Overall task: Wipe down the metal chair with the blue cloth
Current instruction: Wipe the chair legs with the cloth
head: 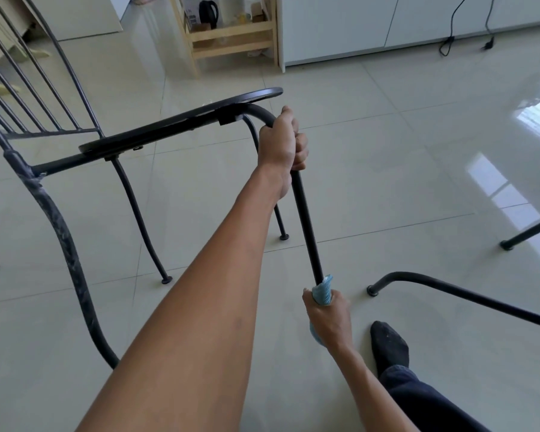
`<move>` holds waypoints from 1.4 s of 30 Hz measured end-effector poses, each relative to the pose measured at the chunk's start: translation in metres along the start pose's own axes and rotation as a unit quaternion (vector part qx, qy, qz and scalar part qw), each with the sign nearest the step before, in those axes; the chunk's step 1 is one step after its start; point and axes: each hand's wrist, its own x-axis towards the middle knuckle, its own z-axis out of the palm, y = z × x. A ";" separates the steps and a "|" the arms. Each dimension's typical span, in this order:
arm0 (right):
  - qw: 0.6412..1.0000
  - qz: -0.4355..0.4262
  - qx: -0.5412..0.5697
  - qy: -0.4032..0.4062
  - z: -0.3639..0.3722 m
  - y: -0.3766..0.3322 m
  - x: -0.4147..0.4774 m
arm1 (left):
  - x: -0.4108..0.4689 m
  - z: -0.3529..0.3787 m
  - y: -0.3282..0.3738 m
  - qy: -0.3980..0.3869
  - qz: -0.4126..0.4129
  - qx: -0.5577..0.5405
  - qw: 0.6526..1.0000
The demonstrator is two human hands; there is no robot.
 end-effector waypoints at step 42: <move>0.991 -0.082 0.105 -0.016 -0.018 -0.174 -0.031 | -0.104 -0.140 0.096 0.115 0.116 0.378 0.911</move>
